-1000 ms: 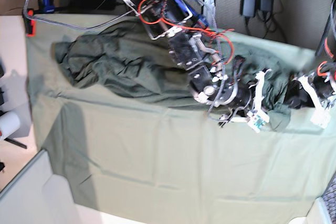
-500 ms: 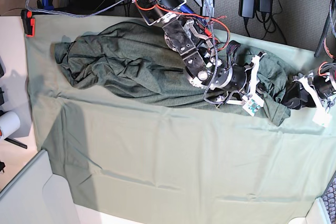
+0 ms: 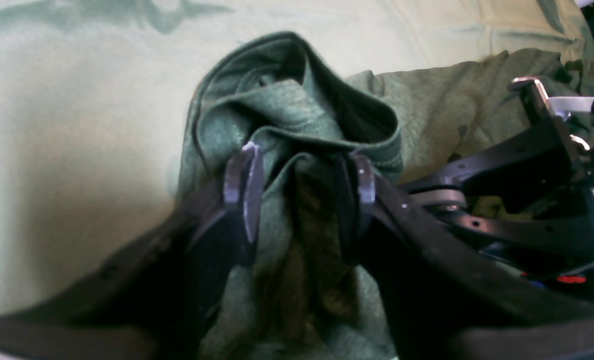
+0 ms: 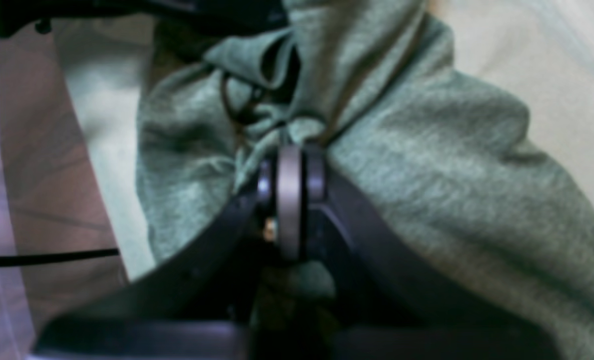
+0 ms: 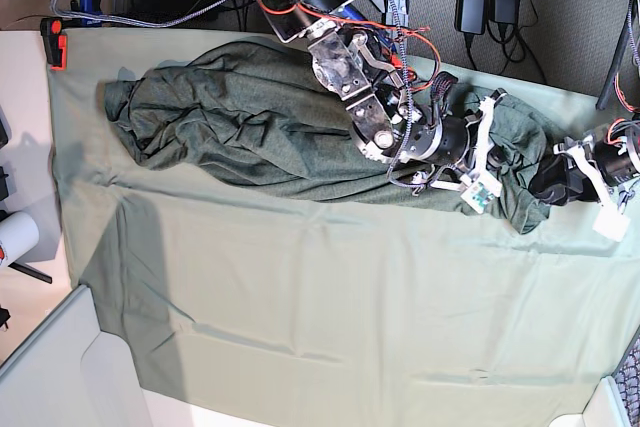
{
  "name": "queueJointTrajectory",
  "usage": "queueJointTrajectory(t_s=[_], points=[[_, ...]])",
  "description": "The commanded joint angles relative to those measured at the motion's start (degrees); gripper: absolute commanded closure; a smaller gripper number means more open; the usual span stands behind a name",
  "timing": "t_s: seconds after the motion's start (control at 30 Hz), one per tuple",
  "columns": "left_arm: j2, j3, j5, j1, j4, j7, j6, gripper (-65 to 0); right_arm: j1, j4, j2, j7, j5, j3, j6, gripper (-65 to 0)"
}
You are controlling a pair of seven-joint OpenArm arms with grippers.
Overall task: Fold the T-shirt properly
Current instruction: 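Lay the carried end beside the left gripper, folding the strip in half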
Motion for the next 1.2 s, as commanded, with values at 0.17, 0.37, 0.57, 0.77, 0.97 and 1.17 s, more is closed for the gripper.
queueJointTrajectory(t_s=[0.17,0.37,0.57,0.77,0.97,1.17], points=[[0.4,-0.4,-1.1,-0.6,0.7,-0.7,-1.5,-27.3,0.8,1.1,-0.6,-1.1,1.7,0.0,1.4,0.0],[2.7,-0.4,-0.3,-0.6,0.7,-1.5,-1.5,-27.1,0.8,1.1,-0.6,-1.5,4.6,0.0,1.5,-12.4],[2.9,-0.4,2.2,-0.6,0.6,-2.5,-1.5,-22.6,0.8,1.1,-0.7,-1.4,4.7,0.0,1.5,-39.3],[2.9,-0.4,1.7,-0.6,0.5,-2.4,-1.5,-22.6,0.8,3.4,-0.7,-1.1,6.2,0.0,1.5,-39.3],[2.6,-0.4,-2.8,-0.6,0.5,2.0,-1.5,-22.8,0.9,8.2,-0.7,-1.3,6.0,0.7,1.4,-39.2],[-0.2,-0.4,-9.9,-0.6,0.5,6.2,-1.5,-28.5,1.2,8.2,-1.0,2.4,4.7,4.0,1.4,-39.2]])
